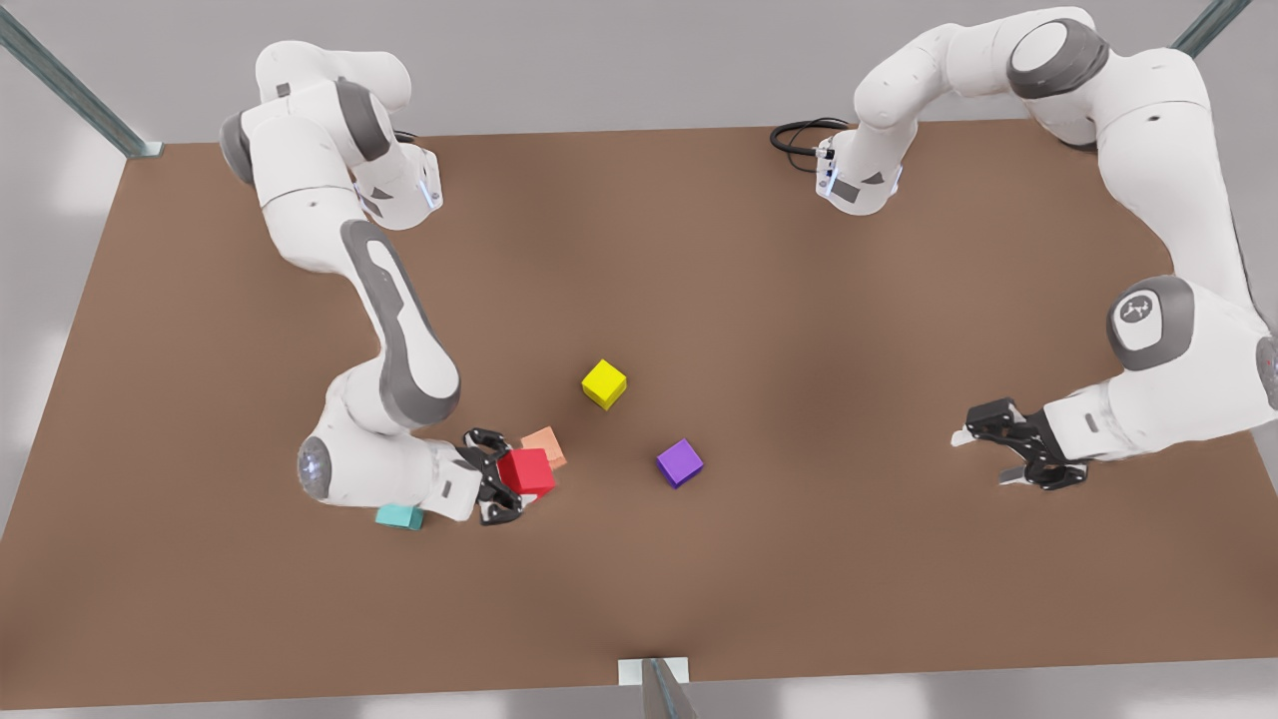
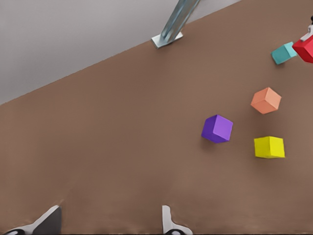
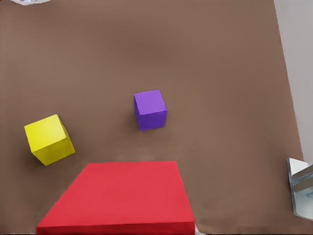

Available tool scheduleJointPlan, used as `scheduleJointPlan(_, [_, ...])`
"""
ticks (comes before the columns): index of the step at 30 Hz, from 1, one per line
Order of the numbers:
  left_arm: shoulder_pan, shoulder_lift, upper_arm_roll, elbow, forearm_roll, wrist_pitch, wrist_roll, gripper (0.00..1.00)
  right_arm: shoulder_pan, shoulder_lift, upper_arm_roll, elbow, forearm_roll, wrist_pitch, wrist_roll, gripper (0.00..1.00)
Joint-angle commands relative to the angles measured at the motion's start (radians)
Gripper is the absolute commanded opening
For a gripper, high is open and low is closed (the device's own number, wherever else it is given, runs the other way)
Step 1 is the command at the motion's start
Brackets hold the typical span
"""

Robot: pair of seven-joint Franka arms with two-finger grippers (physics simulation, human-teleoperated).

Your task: Pick up red wooden cube and pass to hand red wooden cube and place in blue wooden cube

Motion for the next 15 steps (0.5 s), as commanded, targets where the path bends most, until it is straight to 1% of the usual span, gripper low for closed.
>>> scheduleJointPlan(1, [-0.241, -0.219, 0.394, -0.063, -0.037, -0.28, -0.391, 1.0, 0.003, -0.005, 0.0, 0.0, -0.446, -0.014, 0.659, 0.51])
scheduleJointPlan(2, [-0.553, -0.388, 0.809, -0.248, -0.228, -0.156, -0.33, 1.0, 0.003, -0.002, 0.001, -0.009, -0.505, -0.003, 0.669, 0.51])
scheduleJointPlan(3, [-0.593, -0.467, 0.819, -0.344, -0.188, -0.109, -0.33, 1.0, 0.002, -0.002, 0.0, -0.023, -0.529, 0.011, 0.669, 0.51])
scheduleJointPlan(5, [-0.593, -0.442, 0.812, -0.33, -0.185, -0.123, -0.333, 1.0, -0.024, 0.006, -0.011, -0.069, -0.558, 0.063, 0.669, 0.51])
scheduleJointPlan(6, [-0.591, -0.439, 0.812, -0.33, -0.186, -0.123, -0.332, 1.0, -0.035, 0.006, -0.011, -0.083, -0.568, 0.069, 0.665, 0.51])
scheduleJointPlan(8, [-0.594, -0.433, 0.812, -0.329, -0.254, -0.118, -0.33, 1.0, -0.055, -0.005, -0.011, -0.111, -0.581, 0.069, 0.657, 0.51])
scheduleJointPlan(12, [-0.597, -0.418, 0.794, -0.33, -0.254, -0.126, -0.34, 1.0, -0.084, -0.007, -0.009, -0.134, -0.581, 0.074, 0.622, 0.51])
scheduleJointPlan(13, [-0.597, -0.415, 0.794, -0.33, -0.254, -0.125, -0.341, 1.0, -0.086, -0.028, -0.011, -0.169, -0.581, 0.097, 0.622, 0.51])
scheduleJointPlan(14, [-0.593, -0.415, 0.794, -0.33, -0.254, -0.121, -0.34, 1.0, -0.09, -0.079, -0.011, -0.27, -0.581, 0.186, 0.622, 0.51])
scheduleJointPlan(15, [-0.591, -0.413, 0.794, -0.33, -0.254, -0.121, -0.34, 1.0, -0.096, -0.103, -0.011, -0.328, -0.583, 0.239, 0.62, 0.51])
